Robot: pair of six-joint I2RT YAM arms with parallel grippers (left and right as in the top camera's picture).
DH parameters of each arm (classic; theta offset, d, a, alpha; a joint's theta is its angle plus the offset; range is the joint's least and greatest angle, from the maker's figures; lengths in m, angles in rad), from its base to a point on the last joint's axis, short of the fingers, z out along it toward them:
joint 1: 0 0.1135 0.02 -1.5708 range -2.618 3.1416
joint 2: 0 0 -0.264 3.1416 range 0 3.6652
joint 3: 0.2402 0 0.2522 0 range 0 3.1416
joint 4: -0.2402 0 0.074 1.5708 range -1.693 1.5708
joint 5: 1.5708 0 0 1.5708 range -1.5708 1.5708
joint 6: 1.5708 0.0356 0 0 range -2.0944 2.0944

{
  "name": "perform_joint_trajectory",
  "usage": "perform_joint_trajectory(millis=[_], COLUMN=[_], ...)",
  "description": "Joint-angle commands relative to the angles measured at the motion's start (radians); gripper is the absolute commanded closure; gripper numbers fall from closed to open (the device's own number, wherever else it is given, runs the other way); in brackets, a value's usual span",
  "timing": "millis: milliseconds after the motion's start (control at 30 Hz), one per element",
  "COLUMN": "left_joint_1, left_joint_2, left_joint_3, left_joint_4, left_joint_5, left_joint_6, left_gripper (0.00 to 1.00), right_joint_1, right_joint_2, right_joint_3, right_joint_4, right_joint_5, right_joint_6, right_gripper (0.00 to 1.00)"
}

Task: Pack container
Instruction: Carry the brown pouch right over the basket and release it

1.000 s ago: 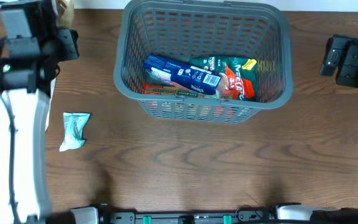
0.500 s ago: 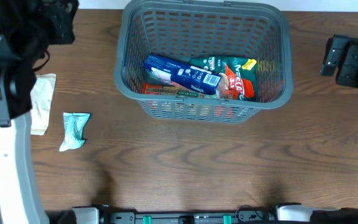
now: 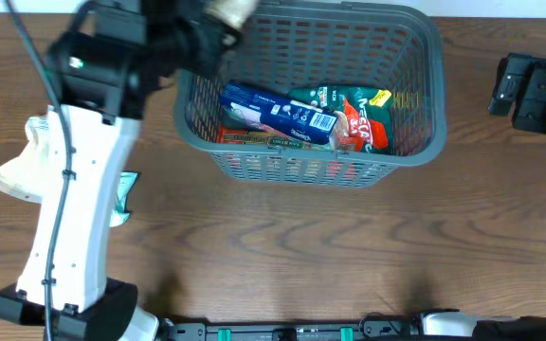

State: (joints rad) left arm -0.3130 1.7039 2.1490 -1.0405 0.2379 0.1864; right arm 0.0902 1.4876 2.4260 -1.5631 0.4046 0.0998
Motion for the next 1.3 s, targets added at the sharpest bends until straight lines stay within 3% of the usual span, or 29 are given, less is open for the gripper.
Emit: perform_joint_trajectory(millis=[0, 300, 600, 1133, 1200, 1233, 1267], left_joint_1=[-0.071, -0.184, -0.184, -0.184, -0.184, -0.184, -0.184], left_joint_2=[-0.023, -0.012, 0.058, 0.224, 0.229, 0.229, 0.229], left_joint_3=[0.016, 0.016, 0.015, 0.015, 0.015, 0.015, 0.015], left_joint_4=[0.001, -0.030, -0.139, -0.134, -0.134, -0.134, -0.133], left_joint_5=[0.017, 0.017, 0.032, 0.043, 0.043, 0.043, 0.043], left_joint_6=[0.091, 0.125, 0.154, 0.164, 0.160, 0.160, 0.160], left_gripper=[0.94, 0.94, 0.94, 0.94, 0.78, 0.66, 0.46], right_joint_1=[-0.005, -0.005, -0.005, -0.005, -0.005, -0.005, -0.005], right_joint_2=[0.003, 0.003, 0.003, 0.003, 0.003, 0.003, 0.003], right_joint_3=[0.005, 0.005, 0.005, 0.005, 0.005, 0.005, 0.005], right_joint_4=[-0.002, -0.002, -0.002, -0.002, -0.002, -0.002, -0.002], right_joint_5=[0.014, 0.014, 0.014, 0.014, 0.014, 0.014, 0.014], right_joint_6=[0.016, 0.016, 0.016, 0.016, 0.016, 0.016, 0.016], right_gripper=[0.01, 0.01, 0.01, 0.01, 0.01, 0.01, 0.01])
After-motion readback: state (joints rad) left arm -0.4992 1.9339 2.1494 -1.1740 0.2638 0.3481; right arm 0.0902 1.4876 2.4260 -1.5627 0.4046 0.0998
